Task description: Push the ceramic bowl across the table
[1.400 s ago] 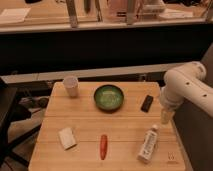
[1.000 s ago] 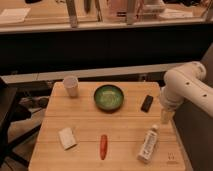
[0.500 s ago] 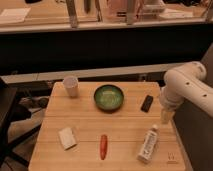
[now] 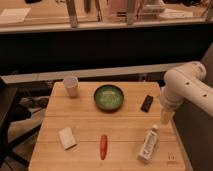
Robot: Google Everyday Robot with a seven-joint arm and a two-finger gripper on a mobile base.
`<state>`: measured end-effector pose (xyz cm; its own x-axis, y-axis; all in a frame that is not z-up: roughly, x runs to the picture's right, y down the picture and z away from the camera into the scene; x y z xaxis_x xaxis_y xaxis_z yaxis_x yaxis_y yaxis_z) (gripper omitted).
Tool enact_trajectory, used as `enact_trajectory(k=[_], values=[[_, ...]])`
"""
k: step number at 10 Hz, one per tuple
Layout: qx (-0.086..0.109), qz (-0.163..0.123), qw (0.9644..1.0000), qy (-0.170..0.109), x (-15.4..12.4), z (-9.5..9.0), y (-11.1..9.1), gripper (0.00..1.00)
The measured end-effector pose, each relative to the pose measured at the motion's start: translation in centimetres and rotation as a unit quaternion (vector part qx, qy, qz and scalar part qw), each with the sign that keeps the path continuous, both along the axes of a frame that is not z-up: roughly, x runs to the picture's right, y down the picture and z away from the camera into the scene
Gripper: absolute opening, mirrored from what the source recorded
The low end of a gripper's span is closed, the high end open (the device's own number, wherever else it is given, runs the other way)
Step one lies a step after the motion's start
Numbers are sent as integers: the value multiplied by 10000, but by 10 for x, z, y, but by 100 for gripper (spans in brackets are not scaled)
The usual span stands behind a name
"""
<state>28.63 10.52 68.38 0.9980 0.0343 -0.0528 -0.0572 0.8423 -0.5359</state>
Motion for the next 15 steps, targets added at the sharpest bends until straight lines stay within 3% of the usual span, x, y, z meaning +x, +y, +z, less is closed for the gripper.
enact_trajectory(k=[7,11,15], values=[[24,-30,10000,8,0,1,-2,80],[200,-420,9988,-164,-36,32,-33,80],[279,-597,9976,-234,-47,49,-43,80]])
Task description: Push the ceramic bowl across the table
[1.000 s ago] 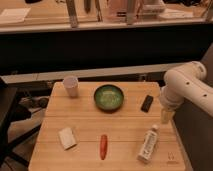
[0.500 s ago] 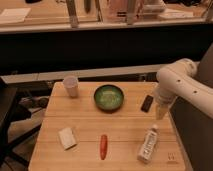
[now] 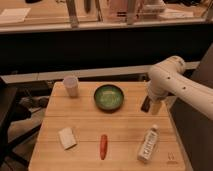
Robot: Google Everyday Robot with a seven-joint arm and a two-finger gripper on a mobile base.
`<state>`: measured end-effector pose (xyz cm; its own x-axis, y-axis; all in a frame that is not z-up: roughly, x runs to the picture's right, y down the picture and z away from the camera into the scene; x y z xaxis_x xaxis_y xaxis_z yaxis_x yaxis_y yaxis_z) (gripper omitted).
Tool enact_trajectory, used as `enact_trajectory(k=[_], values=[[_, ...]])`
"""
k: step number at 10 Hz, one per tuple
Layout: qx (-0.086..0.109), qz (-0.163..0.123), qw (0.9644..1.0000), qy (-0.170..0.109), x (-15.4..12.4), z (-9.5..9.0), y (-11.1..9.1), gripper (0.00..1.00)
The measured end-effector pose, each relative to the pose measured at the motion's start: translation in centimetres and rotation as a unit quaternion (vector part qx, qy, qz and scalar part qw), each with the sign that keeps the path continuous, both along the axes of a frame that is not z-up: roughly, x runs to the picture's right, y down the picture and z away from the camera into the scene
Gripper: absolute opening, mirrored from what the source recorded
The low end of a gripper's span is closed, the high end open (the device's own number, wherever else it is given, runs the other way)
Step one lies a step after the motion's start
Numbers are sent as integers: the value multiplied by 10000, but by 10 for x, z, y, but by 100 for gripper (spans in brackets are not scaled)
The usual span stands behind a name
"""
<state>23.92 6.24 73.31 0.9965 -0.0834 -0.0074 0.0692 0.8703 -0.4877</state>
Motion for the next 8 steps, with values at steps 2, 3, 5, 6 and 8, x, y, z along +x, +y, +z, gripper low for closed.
enact_trajectory(k=[2,3,5,6,8], values=[[34,-100,9999,-59,-14,14,-10,80],[46,-141,9999,-71,-17,18,-11,80],[69,-173,9998,-83,-17,26,-12,80],[69,-214,9997,-122,-22,36,-13,80],[76,-273,9995,-163,-27,48,-13,80]])
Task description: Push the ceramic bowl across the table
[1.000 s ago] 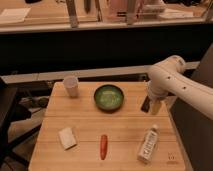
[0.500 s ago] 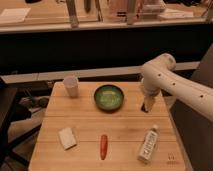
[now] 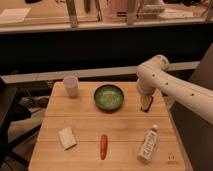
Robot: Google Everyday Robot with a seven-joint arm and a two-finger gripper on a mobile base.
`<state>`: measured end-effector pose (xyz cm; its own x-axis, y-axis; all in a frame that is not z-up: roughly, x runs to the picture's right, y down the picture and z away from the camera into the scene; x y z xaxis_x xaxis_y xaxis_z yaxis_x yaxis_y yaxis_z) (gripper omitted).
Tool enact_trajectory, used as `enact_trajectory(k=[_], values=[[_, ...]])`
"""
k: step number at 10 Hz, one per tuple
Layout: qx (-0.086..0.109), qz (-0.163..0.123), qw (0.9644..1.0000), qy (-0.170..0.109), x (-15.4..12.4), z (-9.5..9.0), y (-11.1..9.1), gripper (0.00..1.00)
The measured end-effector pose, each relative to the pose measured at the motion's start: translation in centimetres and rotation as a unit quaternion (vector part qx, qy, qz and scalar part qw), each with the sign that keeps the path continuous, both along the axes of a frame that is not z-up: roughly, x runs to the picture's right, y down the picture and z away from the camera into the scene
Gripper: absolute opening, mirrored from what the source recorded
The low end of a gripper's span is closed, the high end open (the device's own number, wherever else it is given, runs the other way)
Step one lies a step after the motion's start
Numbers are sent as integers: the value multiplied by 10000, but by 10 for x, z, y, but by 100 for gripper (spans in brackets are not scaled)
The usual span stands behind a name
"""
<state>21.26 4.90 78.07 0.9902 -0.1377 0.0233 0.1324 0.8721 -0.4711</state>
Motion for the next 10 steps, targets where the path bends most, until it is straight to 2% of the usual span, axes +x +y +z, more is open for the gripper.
enact_trajectory(k=[10], values=[[-4,-127,9998,-125,-6,42,2,80]])
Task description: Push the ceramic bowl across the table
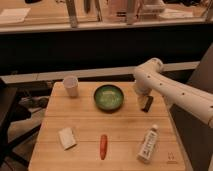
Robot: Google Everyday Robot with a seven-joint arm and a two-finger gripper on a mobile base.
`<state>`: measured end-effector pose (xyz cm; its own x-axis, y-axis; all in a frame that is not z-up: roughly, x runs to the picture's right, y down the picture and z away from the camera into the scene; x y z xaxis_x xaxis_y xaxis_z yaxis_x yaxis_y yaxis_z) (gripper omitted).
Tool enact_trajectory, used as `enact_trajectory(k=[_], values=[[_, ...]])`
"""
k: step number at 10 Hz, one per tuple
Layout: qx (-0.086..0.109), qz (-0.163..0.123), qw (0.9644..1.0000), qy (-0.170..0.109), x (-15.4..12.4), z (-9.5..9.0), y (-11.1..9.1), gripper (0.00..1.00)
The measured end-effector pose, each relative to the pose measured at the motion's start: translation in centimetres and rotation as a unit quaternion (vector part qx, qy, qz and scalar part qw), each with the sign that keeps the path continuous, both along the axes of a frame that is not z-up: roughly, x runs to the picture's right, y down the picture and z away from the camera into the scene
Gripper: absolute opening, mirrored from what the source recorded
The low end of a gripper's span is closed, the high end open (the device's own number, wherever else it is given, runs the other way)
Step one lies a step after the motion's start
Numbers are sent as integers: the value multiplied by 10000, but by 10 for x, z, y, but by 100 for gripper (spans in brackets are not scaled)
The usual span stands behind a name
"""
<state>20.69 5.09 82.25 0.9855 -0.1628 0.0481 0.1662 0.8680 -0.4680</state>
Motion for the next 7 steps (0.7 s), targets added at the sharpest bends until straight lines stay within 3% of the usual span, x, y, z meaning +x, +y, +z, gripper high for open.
enact_trajectory(k=[7], values=[[-33,-14,10000,-17,-5,11,4,80]])
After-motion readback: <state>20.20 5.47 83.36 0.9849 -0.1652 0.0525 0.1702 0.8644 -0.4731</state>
